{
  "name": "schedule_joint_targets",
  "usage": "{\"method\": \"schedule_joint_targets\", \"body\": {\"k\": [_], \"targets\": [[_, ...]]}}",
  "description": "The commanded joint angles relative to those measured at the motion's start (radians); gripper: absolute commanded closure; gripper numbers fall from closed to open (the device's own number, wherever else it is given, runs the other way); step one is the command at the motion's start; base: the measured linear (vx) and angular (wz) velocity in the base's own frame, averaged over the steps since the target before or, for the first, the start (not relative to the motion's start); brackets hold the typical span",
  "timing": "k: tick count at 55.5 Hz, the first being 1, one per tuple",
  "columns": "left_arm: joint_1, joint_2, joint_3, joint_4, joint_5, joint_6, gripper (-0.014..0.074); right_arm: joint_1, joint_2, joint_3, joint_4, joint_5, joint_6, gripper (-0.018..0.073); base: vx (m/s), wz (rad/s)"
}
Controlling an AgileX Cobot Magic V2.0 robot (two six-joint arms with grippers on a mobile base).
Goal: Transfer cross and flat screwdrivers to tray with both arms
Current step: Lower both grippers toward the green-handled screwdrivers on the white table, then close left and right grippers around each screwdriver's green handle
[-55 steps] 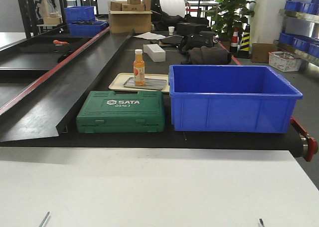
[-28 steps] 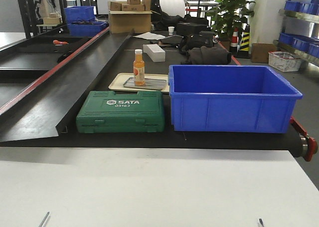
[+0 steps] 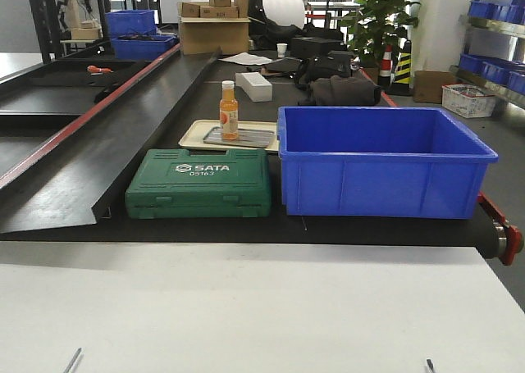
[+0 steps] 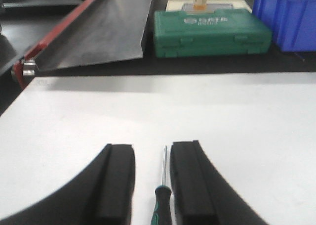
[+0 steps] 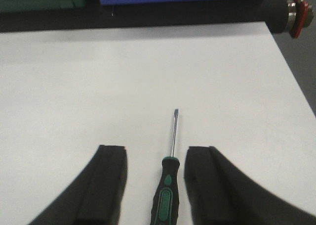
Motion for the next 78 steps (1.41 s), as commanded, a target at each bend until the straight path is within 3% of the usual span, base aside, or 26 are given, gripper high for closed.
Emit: {"method": "schedule_joint_targets", "body": {"k": [1,11,21,28,42,58,78], "targets": [[0.001,0.064,-0.033,-0.006,-0.074,-0.019,0.0171,-0.002,0.059,-0.035,-0.014,-0.079,-0.001,0.0037,0.0,0.0],[0.001,0.162,-0.063,-0.006,-0.015,-0.019,0.0117,-0.002,0.159,-0.047,0.017,-0.022,0.015,-0.0003,0.0,0.0],[0.001,0.356,-0.213,-0.005,0.169,-0.019,0.0104,-0.002,0.3,-0.196,0.013,0.259,0.014,0.001,0.0,0.0],[0.001,0.541,-0.328,-0.005,0.256,-0.011,0.0104,-0.002,0.405,-0.301,0.013,0.364,0.002,0.001,0.0,0.0],[0.001,0.903,-0.547,-0.006,0.416,0.172,0.0104,-0.002,0.568,-0.396,0.013,0.375,0.007,0.001,0.0,0.0],[0.001,1.217,-0.73,-0.007,0.483,0.185,0.0104,-0.002,0.616,-0.4,-0.006,0.33,0.0,0.001,0.0,0.0],[0.001,1.354,-0.802,-0.008,0.453,0.201,0.0104,-0.005,0.628,-0.4,-0.018,0.364,0.045,0.001,0.0,0.0]]}}
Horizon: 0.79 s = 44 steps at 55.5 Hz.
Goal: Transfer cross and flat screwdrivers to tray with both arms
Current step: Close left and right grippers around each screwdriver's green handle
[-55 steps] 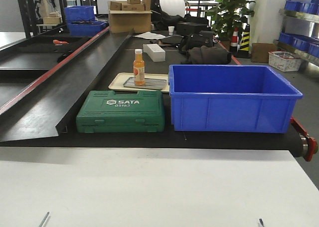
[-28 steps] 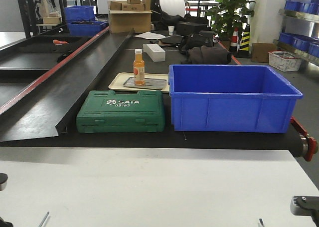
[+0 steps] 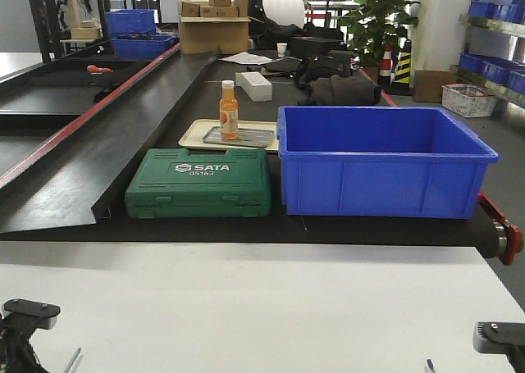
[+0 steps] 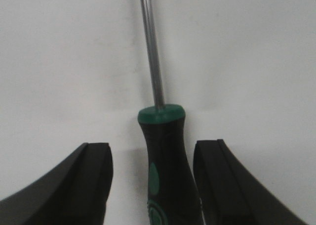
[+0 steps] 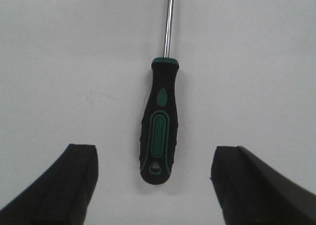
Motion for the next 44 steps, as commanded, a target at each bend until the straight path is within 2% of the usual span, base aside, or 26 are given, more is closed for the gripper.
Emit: {"method": "schedule_joint_targets", "body": {"k": [1,8,20,44], "targets": [[0.001,-0.029,-0.033,-0.008,-0.041,0.001,0.0104,-0.006,-0.006,-0.033,-0.019,-0.004,0.03,0.001,0.0,0.0],[0.001,-0.011,-0.033,-0.008,-0.058,0.001,0.0104,-0.033,0.043,-0.034,-0.019,0.002,0.053,0.001,0.0,0.0],[0.001,0.018,-0.034,-0.037,-0.086,0.001,0.0104,-0.041,0.171,-0.123,-0.013,0.063,-0.022,0.001,0.0,0.0],[0.001,0.06,-0.034,-0.059,-0.081,0.0,0.0104,-0.041,0.399,-0.312,-0.013,0.074,-0.08,0.0011,0.0,0.0]]}}
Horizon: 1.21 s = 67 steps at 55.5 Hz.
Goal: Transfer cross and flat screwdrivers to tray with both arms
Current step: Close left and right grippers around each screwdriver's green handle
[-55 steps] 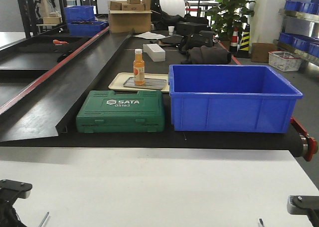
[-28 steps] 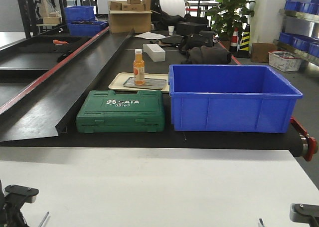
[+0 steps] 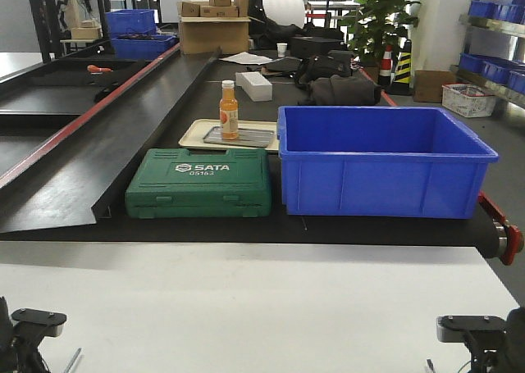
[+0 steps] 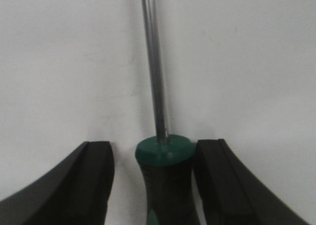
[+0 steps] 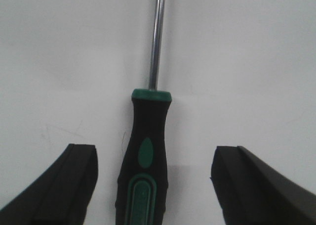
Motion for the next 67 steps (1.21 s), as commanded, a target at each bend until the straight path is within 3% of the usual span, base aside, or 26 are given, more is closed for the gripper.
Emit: {"method": "schedule_joint_targets", "body": {"k": [1,23,35,44,53,58,67], "targets": [[0.001,-0.03,-0.015,-0.024,-0.023,-0.002,0.0104,-0.006,0.008,-0.052,-0.007,-0.005,-0.015,0.0011,0.0,0.0],[0.001,-0.03,-0.015,-0.024,-0.021,-0.002,0.0115,-0.006,0.143,-0.069,-0.007,-0.022,-0.023,0.0063,0.0,0.0],[0.001,-0.028,-0.015,-0.024,-0.016,-0.001,0.0151,-0.006,0.147,-0.068,0.007,-0.044,-0.007,0.0208,0.0,0.0],[0.001,-0.028,-0.015,-0.024,-0.012,-0.001,0.0216,-0.006,0.147,-0.068,0.039,-0.067,-0.007,0.0368,0.0,0.0],[0.001,-0.028,-0.015,-0.024,0.007,-0.001,0.0316,-0.006,0.147,-0.068,0.047,-0.067,-0.011,0.0509,0.0,0.0],[0.001,-0.028,-0.015,-0.024,0.02,-0.001,0.0415,-0.006,0.147,-0.068,0.047,-0.065,-0.018,0.0575,0.0,0.0],[0.001,-0.029,-0.035,-0.024,0.071,-0.001,0.0605,-0.006,0.138,-0.068,0.046,-0.043,-0.019,0.0571,0.0,0.0]]}}
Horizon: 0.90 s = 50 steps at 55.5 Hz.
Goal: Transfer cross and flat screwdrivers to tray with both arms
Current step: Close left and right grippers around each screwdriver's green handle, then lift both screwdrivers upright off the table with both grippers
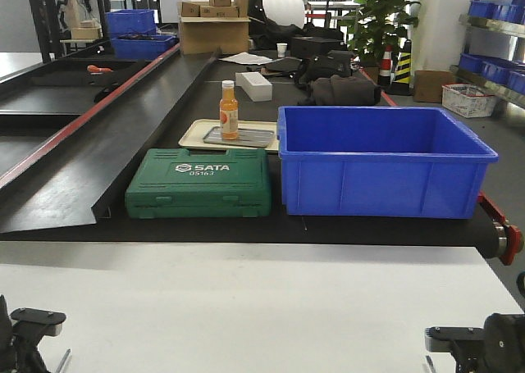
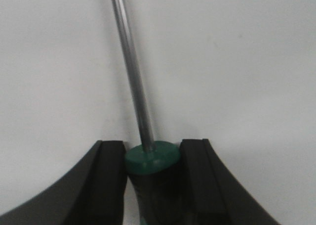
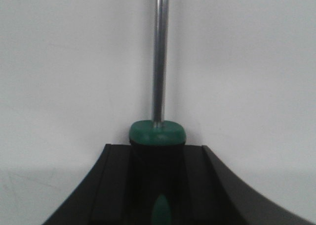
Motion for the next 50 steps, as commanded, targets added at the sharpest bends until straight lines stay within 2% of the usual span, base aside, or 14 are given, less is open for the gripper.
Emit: {"method": "schedule_joint_targets", "body": {"k": [1,4,19,30,39,45,50], "targets": [[-0.002,-0.034,-0.029,-0.021,0.06,-0.002,0.0605,-0.004,-0.034,-0.01,0.027,0.005,-0.007,0.0571,0.0,0.0],[-0.002,-0.061,-0.053,-0.021,0.085,-0.002,0.0603,-0.004,-0.075,-0.01,0.027,0.016,-0.033,0.057,0.0,0.0],[-0.002,-0.249,-0.096,-0.03,0.066,-0.003,0.0598,-0.004,-0.292,-0.01,0.028,0.017,-0.036,0.057,0.0,0.0],[-0.002,-0.432,-0.098,-0.132,-0.032,-0.003,0.0596,0.004,-0.493,-0.01,0.032,-0.055,-0.067,0.0568,0.0,0.0],[-0.02,-0.595,-0.098,-0.261,-0.149,0.011,0.0596,0.079,-0.636,-0.031,0.031,-0.125,-0.106,0.0567,0.0,0.0],[-0.067,-0.675,-0.098,-0.282,-0.178,0.06,0.0596,0.142,-0.673,-0.101,0.032,-0.123,-0.074,0.0567,0.0,0.0],[-0.107,-0.722,-0.098,-0.283,-0.178,0.05,0.0596,0.186,-0.676,-0.18,0.029,-0.105,-0.047,0.0567,0.0,0.0]]}}
